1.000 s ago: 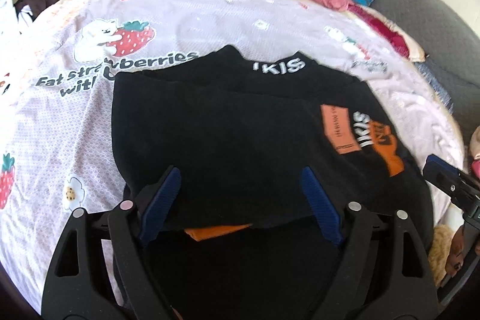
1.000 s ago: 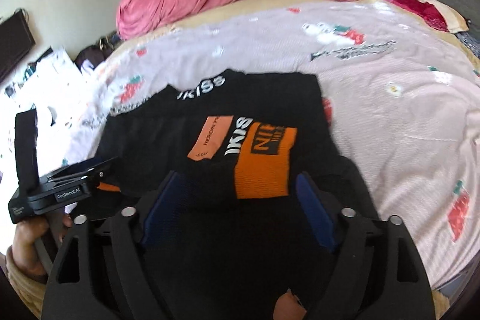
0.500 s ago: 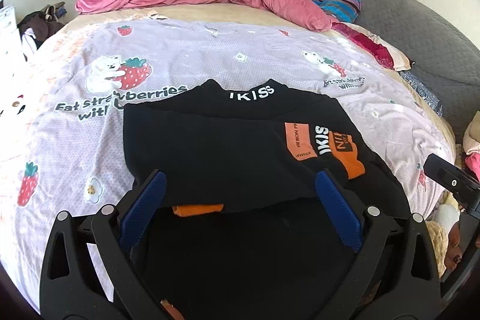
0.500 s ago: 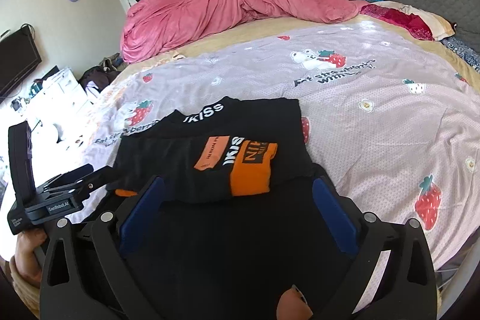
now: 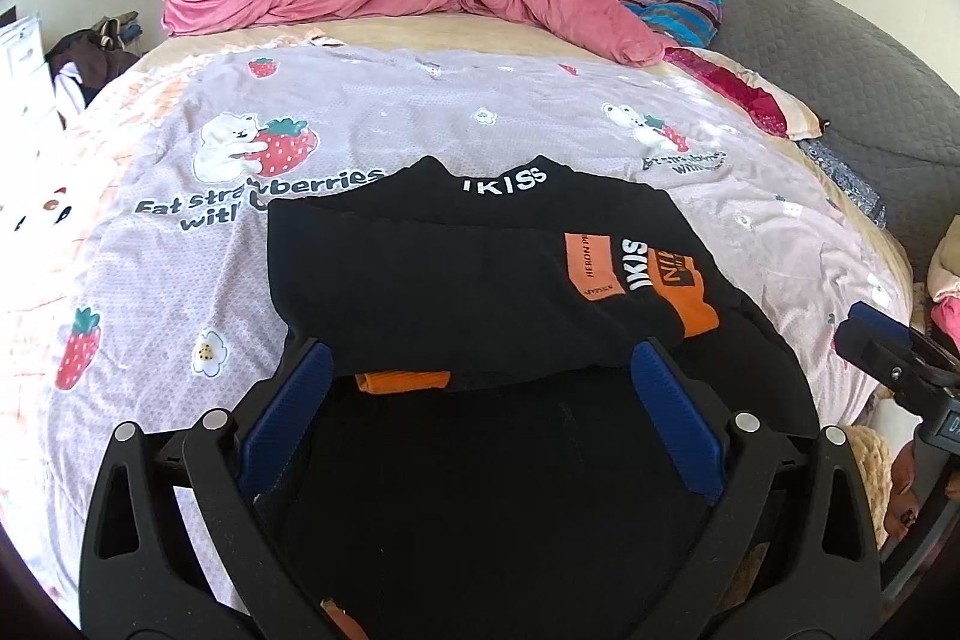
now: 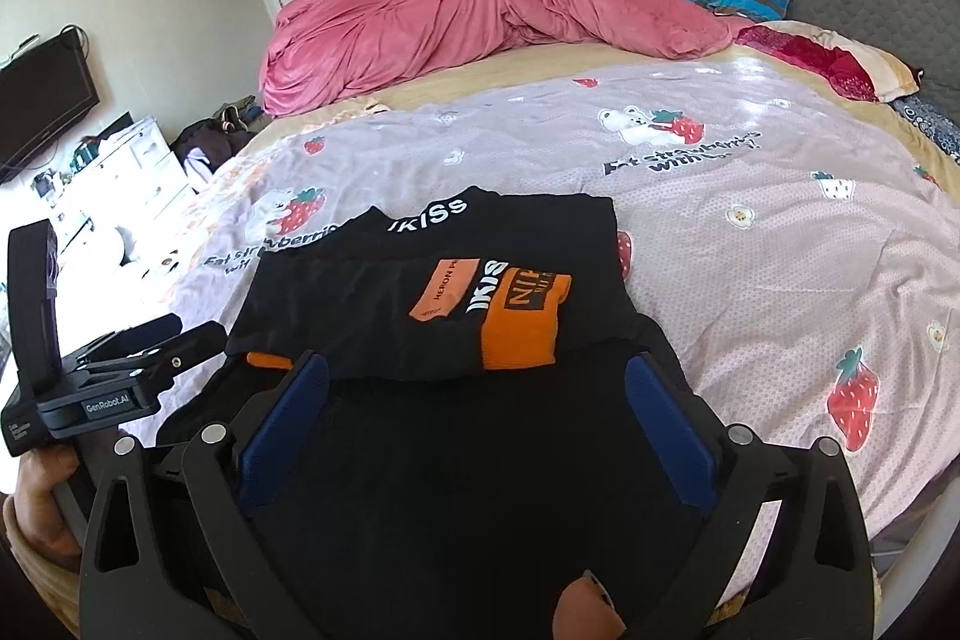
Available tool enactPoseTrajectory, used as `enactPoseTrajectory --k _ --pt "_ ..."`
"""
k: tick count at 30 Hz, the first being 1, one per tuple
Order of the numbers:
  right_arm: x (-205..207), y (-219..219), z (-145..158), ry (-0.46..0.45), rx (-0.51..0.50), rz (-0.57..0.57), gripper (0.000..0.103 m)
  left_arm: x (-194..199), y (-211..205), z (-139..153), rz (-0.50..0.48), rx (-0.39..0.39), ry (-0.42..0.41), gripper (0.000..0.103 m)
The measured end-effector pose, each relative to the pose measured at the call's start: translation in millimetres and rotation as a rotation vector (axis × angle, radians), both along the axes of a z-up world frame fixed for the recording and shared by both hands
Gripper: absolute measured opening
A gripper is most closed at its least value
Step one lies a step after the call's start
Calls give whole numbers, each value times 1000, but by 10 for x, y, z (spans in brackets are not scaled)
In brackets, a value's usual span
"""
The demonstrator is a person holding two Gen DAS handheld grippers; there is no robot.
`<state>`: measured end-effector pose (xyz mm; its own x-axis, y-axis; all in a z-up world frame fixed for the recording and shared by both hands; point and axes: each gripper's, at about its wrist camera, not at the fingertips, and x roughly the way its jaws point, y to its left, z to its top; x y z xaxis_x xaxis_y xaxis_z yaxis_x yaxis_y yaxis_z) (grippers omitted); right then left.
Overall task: Fold small clothes
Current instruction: 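Open the right gripper and move both tools toward the shirt hem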
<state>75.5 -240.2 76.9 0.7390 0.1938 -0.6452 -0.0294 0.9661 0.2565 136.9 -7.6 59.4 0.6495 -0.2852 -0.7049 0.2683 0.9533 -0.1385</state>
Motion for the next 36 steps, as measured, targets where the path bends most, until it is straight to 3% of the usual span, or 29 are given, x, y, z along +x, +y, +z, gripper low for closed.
enactPoseTrajectory --k 14,36 --pt "-223 31 70 -17 -4 47 99 -232 80 123 14 22 -22 94" --pt "-509 -167 -118 31 -11 38 99 -590 370 -65 67 15 14 94"
